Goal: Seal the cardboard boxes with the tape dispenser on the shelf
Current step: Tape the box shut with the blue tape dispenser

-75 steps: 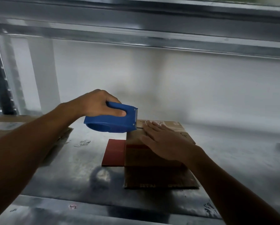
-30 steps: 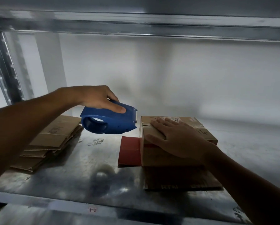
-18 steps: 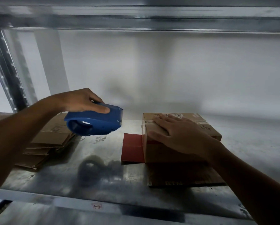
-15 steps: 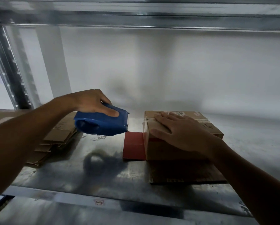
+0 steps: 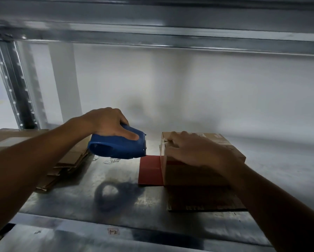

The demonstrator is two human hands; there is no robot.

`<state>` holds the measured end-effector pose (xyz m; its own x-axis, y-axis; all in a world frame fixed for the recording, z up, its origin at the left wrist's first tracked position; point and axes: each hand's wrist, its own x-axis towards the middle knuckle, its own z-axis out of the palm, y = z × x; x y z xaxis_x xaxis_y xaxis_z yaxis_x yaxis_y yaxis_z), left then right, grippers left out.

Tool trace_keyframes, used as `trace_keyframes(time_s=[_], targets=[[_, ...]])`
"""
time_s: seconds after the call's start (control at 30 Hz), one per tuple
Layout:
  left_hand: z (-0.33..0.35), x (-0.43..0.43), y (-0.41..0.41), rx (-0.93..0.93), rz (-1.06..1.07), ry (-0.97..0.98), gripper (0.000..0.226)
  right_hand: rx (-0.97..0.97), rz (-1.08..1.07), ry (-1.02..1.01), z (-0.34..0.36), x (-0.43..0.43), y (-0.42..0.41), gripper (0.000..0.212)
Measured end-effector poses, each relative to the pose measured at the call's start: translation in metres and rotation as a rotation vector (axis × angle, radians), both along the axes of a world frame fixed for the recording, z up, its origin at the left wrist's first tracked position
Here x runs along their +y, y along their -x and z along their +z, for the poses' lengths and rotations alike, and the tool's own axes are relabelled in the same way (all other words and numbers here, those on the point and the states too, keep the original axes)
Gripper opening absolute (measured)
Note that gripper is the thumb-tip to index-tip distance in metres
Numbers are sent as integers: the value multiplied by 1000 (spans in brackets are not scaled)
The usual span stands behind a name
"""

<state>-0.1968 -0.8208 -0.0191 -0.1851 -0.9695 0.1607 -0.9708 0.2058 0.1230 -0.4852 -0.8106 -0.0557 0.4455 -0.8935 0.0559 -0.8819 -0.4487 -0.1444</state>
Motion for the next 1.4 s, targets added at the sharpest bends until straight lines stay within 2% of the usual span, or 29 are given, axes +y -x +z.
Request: trace_keyframes(time_s=[0.03,0.13,0.33,0.53,0.67,0.87,1.03,1.33,1.4], targets=[[1,1,4,-37,8,28,72,22,-17,27,-4,0,-6,64],[-1,3,18,-182,33,141,74,133,-19,137,-23,0,-14,97],[-6,4,37,-377,75,339,66,152,9,141,-29,-12,-14,94],[-12,3,48,-445,113,501,54,150,1,162,-29,-10,-15,97],[-13,4,54,-503,125,532,50,143,0,141,-29,-10,-15,103],[-11,4,60,-496,151,506,48,145,2,143,-30,-12,-16,102],[-11,-2,68,-510,173,495,47,130,4,148,-29,-13,-16,111],[-20,-7,67,-702,129,501,37,134,-9,154,-30,-11,-17,108],[-24,-5,48,-648,168,466,42,137,-4,168,-30,-10,-16,105]])
